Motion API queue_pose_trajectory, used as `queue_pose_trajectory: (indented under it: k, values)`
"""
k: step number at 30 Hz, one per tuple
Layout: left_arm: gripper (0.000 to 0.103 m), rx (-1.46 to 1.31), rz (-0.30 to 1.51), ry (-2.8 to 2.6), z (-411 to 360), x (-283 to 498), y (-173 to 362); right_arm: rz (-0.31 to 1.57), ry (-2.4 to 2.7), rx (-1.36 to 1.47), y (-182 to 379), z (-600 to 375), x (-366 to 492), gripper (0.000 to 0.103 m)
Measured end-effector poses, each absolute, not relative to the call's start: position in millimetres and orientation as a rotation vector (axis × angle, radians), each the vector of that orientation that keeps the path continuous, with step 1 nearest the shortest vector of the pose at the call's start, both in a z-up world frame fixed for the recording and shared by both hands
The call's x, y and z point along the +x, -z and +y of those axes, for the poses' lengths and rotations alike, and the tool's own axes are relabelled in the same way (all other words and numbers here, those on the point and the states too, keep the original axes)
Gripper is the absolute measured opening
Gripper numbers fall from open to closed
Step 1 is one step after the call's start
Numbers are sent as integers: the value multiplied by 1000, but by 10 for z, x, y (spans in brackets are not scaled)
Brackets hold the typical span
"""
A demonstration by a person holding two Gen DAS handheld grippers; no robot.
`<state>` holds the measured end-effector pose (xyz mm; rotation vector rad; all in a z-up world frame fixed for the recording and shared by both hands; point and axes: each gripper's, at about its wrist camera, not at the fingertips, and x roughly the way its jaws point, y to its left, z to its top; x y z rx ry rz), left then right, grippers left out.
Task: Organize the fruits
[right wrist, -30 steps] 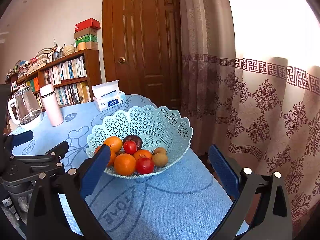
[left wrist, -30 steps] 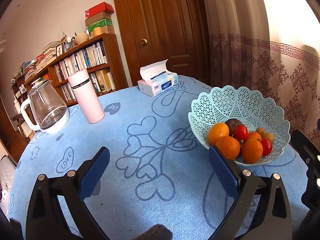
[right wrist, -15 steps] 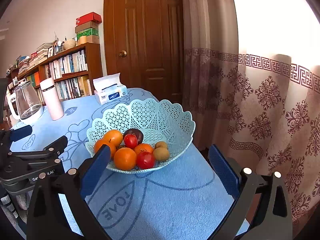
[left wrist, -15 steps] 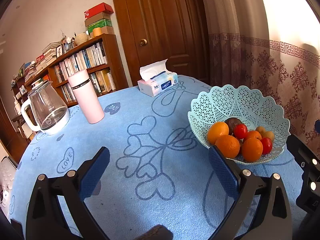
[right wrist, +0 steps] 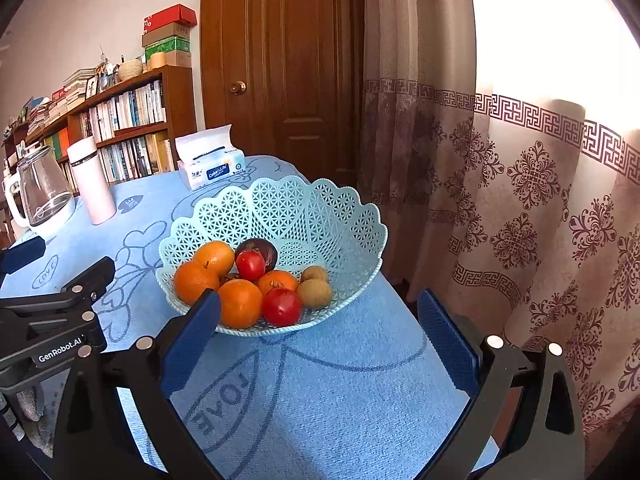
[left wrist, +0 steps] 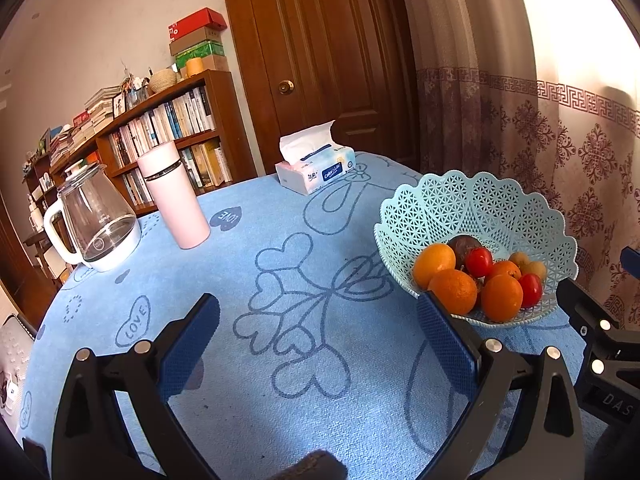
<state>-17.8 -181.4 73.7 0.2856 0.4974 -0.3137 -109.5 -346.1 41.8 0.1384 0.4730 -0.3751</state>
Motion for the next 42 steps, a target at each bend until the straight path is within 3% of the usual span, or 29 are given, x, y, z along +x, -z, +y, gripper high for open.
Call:
queue_pose_trajectory:
  k: [36,42]
  values:
    - [98,296,477,340,-1843,-271,-744,525,400,109,-343,-3442,-1003,100]
    - [98,254,571,349,-1752,-199,-698,543,391,119,-327,-3446,-991,100]
